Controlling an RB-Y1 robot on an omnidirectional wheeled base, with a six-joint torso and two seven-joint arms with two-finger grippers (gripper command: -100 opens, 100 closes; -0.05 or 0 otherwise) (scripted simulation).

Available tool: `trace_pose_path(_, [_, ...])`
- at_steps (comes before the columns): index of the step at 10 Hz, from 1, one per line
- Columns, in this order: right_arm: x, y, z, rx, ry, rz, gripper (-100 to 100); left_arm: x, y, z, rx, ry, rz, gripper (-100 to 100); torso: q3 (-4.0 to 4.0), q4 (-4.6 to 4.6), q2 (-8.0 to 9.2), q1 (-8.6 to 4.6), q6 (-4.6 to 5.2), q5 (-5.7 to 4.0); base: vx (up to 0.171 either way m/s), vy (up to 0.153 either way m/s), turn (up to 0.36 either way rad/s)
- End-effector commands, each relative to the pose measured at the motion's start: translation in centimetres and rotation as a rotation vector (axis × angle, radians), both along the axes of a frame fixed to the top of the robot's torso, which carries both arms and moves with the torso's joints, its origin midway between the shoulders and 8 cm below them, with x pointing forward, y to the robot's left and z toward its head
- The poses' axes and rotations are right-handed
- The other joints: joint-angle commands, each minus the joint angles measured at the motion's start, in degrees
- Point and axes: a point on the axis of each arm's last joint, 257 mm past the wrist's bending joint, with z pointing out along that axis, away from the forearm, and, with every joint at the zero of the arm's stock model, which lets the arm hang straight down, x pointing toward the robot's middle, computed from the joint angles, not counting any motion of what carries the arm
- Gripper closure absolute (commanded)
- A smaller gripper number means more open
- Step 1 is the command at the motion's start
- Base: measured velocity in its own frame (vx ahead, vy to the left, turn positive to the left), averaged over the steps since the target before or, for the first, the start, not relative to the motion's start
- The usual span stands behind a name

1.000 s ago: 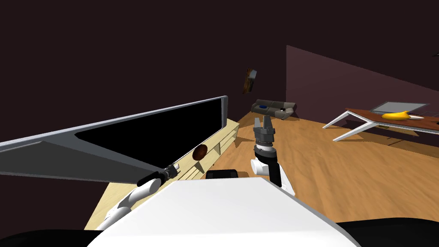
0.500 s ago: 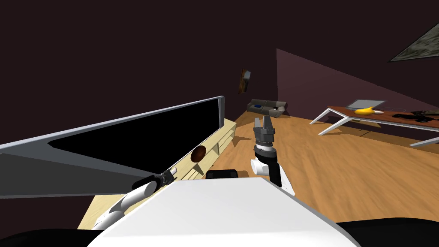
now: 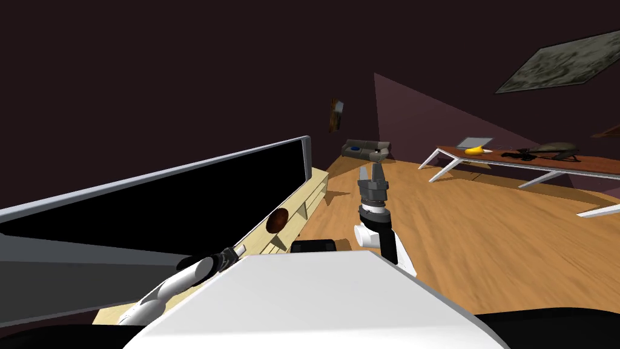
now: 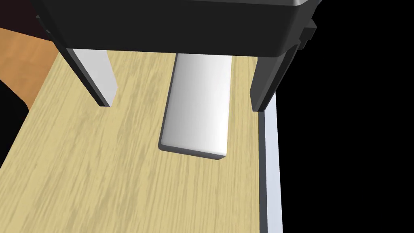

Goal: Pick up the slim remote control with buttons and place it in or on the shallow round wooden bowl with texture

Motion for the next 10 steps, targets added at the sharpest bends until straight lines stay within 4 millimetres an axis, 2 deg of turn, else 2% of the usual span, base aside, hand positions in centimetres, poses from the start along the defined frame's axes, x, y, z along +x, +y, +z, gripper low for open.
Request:
trace_pose_path(1, [0.0,0.0,0.0,0.000,0.000,0.000,0,-1.3,0.4,-0.3,-0.020,0.039,0.029,-100,0.00,0.00,0.00,0.00,0.00,0.00,-0.023,0.042,-0.136])
trace_pose_path(4, [0.0,0.0,0.0,0.000,0.000,0.000,0,-5.7,2.3,-0.6,-0.070,0.156,0.141,-100,0.03,0.01,0.06,-0.07,-0.04,-0.01,-0.029,0.046,-0.210])
trace_pose_path(5, [0.0,0.0,0.0,0.000,0.000,0.000,0,-5.8,2.2,-0.6,-0.078,0.162,0.144,-100,0.06,0.02,0.11,-0.04,-0.05,0.00,-0.029,0.033,-0.101])
trace_pose_path(8, [0.0,0.0,0.0,0.000,0.000,0.000,0,-9.6,2.9,-0.7,-0.125,0.256,0.236,-100,-0.01,0.00,-0.02,-0.14,-0.04,-0.02,-0.005,0.029,-0.198])
trace_pose_path(10, [0.0,0.0,0.0,0.000,0.000,0.000,0,-11.4,3.2,-0.7,-0.146,0.300,0.279,-100,-0.02,-0.01,-0.04,-0.13,-0.07,-0.01,-0.010,0.027,-0.102])
